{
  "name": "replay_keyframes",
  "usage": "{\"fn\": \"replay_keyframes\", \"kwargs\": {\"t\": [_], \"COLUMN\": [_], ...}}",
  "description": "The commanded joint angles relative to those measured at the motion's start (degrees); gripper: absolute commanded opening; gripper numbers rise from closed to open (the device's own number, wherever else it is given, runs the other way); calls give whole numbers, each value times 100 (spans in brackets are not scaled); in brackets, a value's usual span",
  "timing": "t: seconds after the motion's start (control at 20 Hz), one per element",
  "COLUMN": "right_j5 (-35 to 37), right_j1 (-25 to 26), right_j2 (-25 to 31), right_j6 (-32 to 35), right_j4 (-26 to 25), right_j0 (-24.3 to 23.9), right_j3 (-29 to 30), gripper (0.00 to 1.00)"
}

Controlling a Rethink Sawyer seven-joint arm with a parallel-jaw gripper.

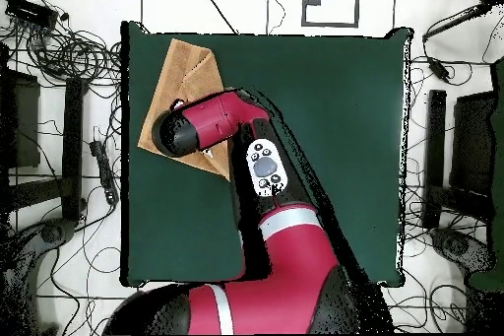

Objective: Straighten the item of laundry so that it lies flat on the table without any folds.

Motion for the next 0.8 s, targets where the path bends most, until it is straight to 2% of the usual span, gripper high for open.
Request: {"fn": "replay_keyframes", "kwargs": {"t": [0.05, 0.6, 0.8], "right_j5": [-643, -907, -976], "right_j1": [940, 1090, 1086], "right_j2": [450, 444, 328], "right_j6": [-877, -623, -333], "right_j4": [-414, -507, -476], "right_j0": [76, 261, 409], "right_j3": [249, 140, 145], "gripper": [100, 100, 100]}}
